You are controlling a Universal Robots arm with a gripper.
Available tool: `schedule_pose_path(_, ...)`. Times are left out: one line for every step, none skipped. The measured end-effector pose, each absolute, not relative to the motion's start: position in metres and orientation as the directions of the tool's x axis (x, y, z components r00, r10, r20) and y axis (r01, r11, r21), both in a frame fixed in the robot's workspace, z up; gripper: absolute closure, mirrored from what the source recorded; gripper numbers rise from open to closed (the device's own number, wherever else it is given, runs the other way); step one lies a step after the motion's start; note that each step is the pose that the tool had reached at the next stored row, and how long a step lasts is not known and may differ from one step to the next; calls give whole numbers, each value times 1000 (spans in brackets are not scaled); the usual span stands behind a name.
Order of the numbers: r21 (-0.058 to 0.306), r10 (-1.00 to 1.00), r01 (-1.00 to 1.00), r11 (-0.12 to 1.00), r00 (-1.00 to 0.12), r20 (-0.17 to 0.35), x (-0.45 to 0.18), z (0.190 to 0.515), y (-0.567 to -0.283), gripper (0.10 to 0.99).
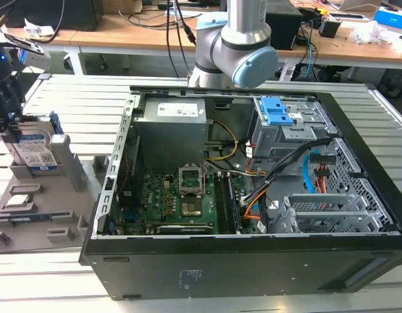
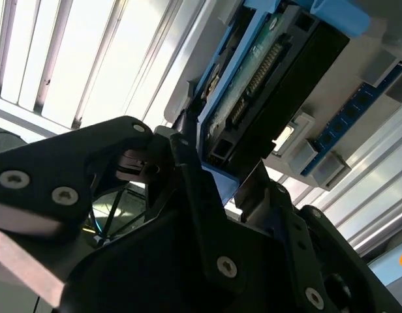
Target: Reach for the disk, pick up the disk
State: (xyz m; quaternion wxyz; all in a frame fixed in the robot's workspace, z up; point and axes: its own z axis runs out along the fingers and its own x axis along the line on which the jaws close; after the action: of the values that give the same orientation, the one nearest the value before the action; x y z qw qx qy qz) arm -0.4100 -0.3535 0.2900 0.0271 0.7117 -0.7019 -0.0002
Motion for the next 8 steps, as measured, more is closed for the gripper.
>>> schedule_pose_path(39, -999, -999, -13, 15, 38, -410, 290, -354, 690)
schedule_pose_path(39, -999, -999, -13, 15, 38, -410, 290, -354, 690)
schedule_pose_path(39, -999, -999, -13, 15, 39, -410, 290, -354, 722)
schedule_pose_path(39, -999, -999, -13, 15, 39, -410, 290, -354, 722)
schedule_pose_path(39, -999, -999, -13, 15, 40, -410, 290, -354, 722)
schedule_pose_path(39, -999, -999, -13, 15, 40, -410, 290, -354, 722)
schedule_pose_path(39, -999, -999, -13, 15, 41, -410, 290, -354, 722)
schedule_pose_path(39, -999, -999, -13, 15, 41, -410, 290, -354, 722)
